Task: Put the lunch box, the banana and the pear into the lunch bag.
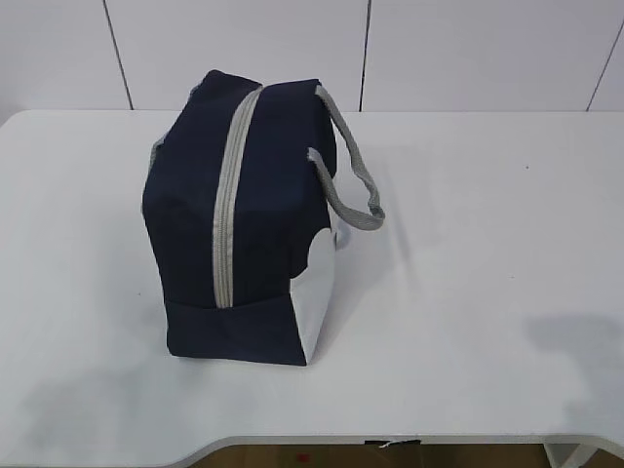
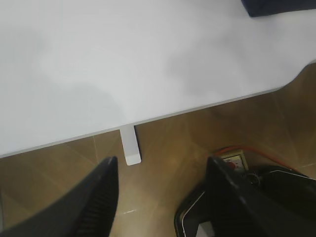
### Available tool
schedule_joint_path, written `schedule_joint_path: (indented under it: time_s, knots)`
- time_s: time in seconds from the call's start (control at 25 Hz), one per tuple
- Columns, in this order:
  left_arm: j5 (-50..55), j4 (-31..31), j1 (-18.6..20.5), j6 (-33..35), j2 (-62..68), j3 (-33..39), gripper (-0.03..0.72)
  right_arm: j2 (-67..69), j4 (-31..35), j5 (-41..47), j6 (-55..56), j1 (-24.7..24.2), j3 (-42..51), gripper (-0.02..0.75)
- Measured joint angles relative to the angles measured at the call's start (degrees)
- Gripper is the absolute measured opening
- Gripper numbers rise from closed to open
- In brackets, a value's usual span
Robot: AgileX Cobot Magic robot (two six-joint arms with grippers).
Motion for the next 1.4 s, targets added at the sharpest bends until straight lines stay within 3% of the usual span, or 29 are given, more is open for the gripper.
schedule_joint_path:
  time_s: [0.24,1.16,1.4]
  knots:
    - [-3.81,0.00,0.00,0.00,-0.78,1.88,0.425,-4.03,-0.63,-5.57,0.00,0.00,3.32,0.538]
    - [-4.17,-1.21,0.11,0.00,-1.97,2.00,0.425,-5.69,-0.72,-5.78,0.13,0.00,3.41,0.538]
    - [-4.17,-1.78,5.09,0.00,-7.66,2.00,0.425,-14.25,-0.94,-5.66,0.13,0.00,3.41,0.537]
